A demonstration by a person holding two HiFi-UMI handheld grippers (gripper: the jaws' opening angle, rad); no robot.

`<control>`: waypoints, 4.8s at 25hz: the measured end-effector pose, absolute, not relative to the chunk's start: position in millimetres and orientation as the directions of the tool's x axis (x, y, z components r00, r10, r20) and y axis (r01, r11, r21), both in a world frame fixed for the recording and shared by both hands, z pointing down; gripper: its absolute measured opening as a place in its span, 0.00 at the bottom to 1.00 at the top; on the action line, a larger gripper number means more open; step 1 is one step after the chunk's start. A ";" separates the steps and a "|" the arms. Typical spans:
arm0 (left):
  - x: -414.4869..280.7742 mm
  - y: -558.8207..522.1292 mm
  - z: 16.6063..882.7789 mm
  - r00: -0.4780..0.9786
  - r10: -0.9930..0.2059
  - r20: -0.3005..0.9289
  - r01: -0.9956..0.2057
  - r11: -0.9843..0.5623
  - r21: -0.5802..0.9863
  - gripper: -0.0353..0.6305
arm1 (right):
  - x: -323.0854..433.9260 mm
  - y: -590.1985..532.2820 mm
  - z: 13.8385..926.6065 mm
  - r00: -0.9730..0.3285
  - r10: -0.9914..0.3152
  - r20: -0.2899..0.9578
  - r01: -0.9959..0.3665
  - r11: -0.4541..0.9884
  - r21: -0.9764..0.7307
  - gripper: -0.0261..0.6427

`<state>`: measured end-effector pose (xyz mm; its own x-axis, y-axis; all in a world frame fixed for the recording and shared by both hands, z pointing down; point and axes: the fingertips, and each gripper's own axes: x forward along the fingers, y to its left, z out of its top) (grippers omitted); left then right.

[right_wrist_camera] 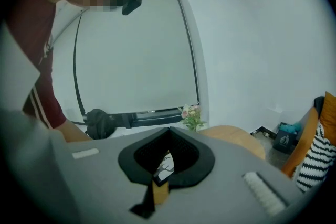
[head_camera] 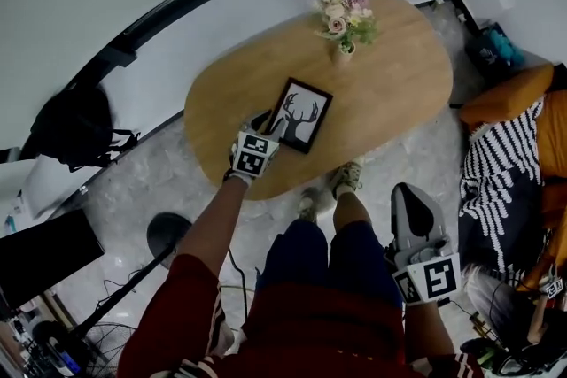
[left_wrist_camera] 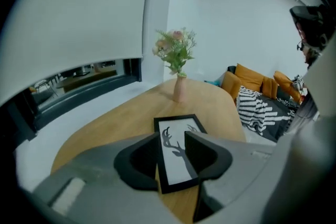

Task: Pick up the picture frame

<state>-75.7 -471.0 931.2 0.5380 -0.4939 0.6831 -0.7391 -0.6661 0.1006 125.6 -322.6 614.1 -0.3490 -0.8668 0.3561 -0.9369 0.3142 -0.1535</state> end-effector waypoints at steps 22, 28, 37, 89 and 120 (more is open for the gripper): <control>-81.8 -482.3 1037.5 0.384 -0.363 0.849 -0.807 -0.578 0.118 0.20 | 138.6 -321.3 663.4 -0.356 -0.829 0.432 -0.929 0.262 -0.262 0.03; -87.5 -489.0 1031.5 0.385 -0.371 0.845 -0.851 -0.498 0.169 0.16 | 137.2 -321.8 658.3 -0.362 -0.828 0.429 -0.925 0.260 -0.278 0.03; -93.1 -487.7 991.8 0.363 -0.424 0.829 -0.877 -0.455 0.151 0.16 | 145.7 -321.1 631.3 -0.346 -0.838 0.422 -0.928 0.240 -0.284 0.03; -138.7 -196.5 352.4 0.347 -0.938 0.009 -0.926 -0.341 0.161 0.16 | 133.3 -155.1 341.1 -0.477 -0.879 0.017 -0.866 0.466 -0.179 0.03; -113.6 -59.8 315.2 0.313 -0.948 -0.060 -0.943 -0.317 0.097 0.16 | 165.9 -39.7 299.7 -0.477 -0.877 -0.058 -0.866 0.481 -0.140 0.03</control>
